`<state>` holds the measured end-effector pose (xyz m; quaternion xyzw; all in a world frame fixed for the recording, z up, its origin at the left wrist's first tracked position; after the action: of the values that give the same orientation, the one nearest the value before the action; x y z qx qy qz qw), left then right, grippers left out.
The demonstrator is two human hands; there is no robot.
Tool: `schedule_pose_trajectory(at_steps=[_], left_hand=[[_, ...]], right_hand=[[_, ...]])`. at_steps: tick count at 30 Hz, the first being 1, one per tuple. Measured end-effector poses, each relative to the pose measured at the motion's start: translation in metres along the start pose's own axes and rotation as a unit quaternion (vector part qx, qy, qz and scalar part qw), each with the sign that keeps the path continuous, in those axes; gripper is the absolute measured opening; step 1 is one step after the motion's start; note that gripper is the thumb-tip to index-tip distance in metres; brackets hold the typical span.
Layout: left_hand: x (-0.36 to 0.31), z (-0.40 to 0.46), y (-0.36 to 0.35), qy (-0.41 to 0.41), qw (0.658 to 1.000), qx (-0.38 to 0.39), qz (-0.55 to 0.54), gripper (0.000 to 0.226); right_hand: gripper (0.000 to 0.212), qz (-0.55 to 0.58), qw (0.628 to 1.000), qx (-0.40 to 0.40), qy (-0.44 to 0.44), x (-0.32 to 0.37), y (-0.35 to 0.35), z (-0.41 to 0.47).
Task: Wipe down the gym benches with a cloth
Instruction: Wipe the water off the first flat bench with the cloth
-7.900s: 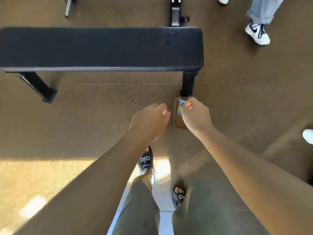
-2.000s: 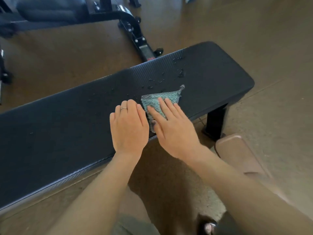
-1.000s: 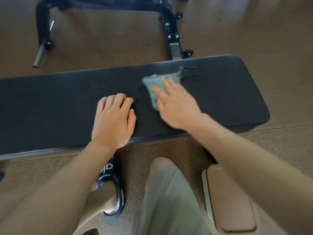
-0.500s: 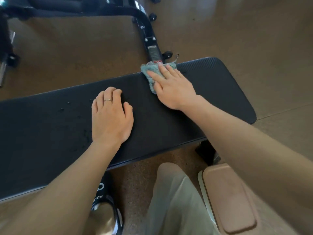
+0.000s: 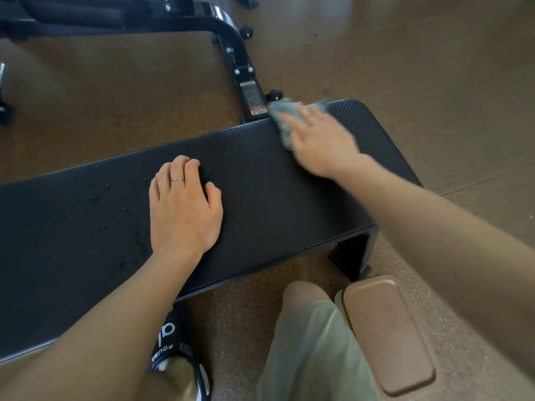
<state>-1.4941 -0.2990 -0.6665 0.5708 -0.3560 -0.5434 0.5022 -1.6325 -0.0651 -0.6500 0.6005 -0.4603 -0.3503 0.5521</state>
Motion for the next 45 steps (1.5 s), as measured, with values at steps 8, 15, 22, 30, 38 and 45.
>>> schedule_pose_trajectory(at_steps=[8,15,22,30,38,45], left_hand=[[-0.002,0.001,0.001,0.004,1.0,-0.005,0.01,0.045],[-0.003,-0.001,0.003,0.005,1.0,-0.001,0.008,0.045],[-0.004,-0.001,0.002,0.008,1.0,-0.001,0.003,0.046],[-0.004,0.0,0.002,0.01,1.0,-0.002,0.002,0.045],[-0.005,-0.001,0.002,0.005,1.0,-0.011,0.001,0.045],[-0.006,-0.001,0.003,0.006,1.0,-0.007,0.011,0.045]], right_hand=[[0.071,0.041,0.998,-0.012,-0.034,0.072,-0.022,-0.035],[0.057,0.003,0.999,-0.018,-0.035,-0.015,-0.006,-0.048],[0.057,0.097,0.985,-0.01,-0.146,-0.014,-0.006,-0.032],[0.056,0.067,0.994,-0.006,-0.087,-0.016,-0.008,-0.05],[0.057,0.105,0.98,-0.022,-0.169,-0.024,-0.006,-0.039],[0.057,0.089,0.983,-0.017,-0.161,-0.025,-0.014,-0.066]])
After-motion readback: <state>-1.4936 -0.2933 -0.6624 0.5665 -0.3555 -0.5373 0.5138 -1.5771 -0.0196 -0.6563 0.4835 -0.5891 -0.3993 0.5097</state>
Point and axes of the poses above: each hand's wrist, its own z-axis towards the middle knuckle, its own y-axis out of the back of the hand, x = y × z, the point moved 1 cm from there along z, towards the middle knuckle, and after that the axes turned 3 degrees about x, right-handed, at the moved point
